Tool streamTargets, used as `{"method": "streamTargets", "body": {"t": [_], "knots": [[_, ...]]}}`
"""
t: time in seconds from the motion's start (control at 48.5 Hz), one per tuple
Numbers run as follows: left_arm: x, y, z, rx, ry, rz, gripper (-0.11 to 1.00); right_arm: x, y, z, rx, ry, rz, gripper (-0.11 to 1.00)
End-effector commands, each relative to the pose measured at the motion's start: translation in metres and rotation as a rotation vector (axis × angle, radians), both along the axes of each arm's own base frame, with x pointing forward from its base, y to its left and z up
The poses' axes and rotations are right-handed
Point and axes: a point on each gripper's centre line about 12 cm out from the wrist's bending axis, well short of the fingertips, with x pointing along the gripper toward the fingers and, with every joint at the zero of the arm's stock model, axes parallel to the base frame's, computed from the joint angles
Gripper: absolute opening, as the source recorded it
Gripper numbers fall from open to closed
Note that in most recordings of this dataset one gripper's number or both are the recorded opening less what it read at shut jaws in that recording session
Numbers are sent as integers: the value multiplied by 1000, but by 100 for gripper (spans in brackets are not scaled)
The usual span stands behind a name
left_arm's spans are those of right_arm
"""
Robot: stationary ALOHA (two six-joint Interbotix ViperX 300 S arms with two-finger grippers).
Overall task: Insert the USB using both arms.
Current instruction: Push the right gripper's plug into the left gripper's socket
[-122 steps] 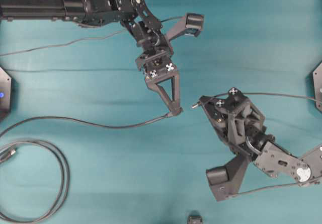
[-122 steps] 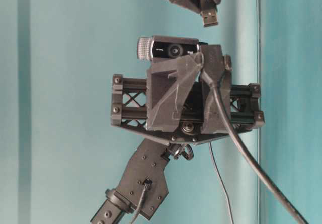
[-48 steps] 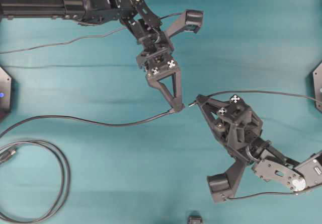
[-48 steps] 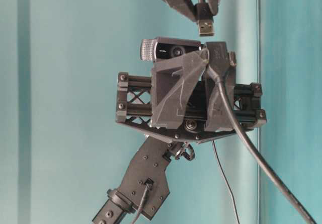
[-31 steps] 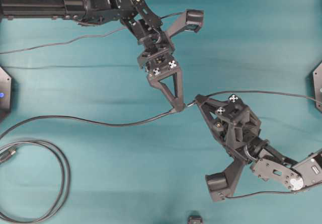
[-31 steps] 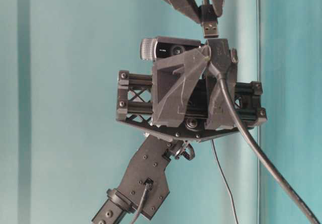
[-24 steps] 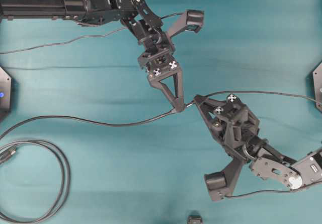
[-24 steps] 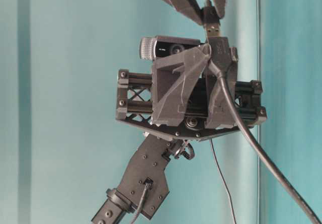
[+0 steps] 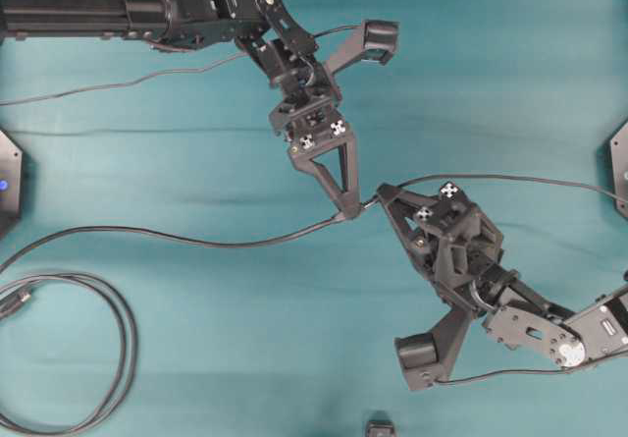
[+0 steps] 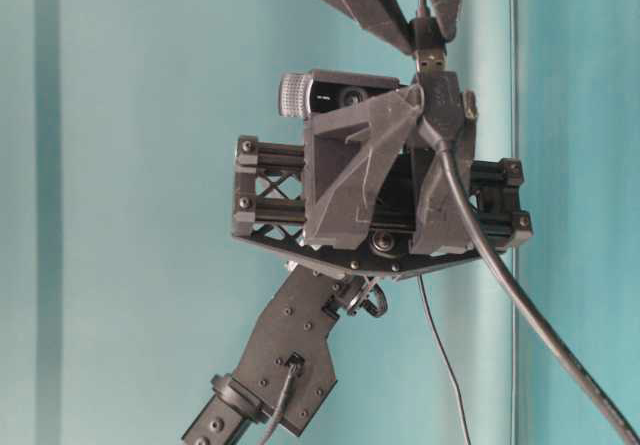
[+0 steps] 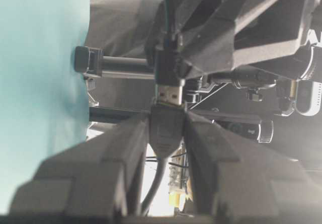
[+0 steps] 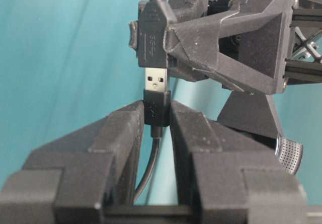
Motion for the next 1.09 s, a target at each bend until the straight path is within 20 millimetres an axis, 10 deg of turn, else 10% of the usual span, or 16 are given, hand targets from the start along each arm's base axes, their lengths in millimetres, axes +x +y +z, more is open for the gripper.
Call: {"method": "streamTargets", "body": {"t": [0.0, 1.073], "knots": [[3, 0, 23, 8, -51, 3, 29, 5, 3, 10, 16, -29, 3, 20], [6, 13, 21, 36, -54, 47, 27, 23, 25, 12, 39, -45, 35, 20]]}}
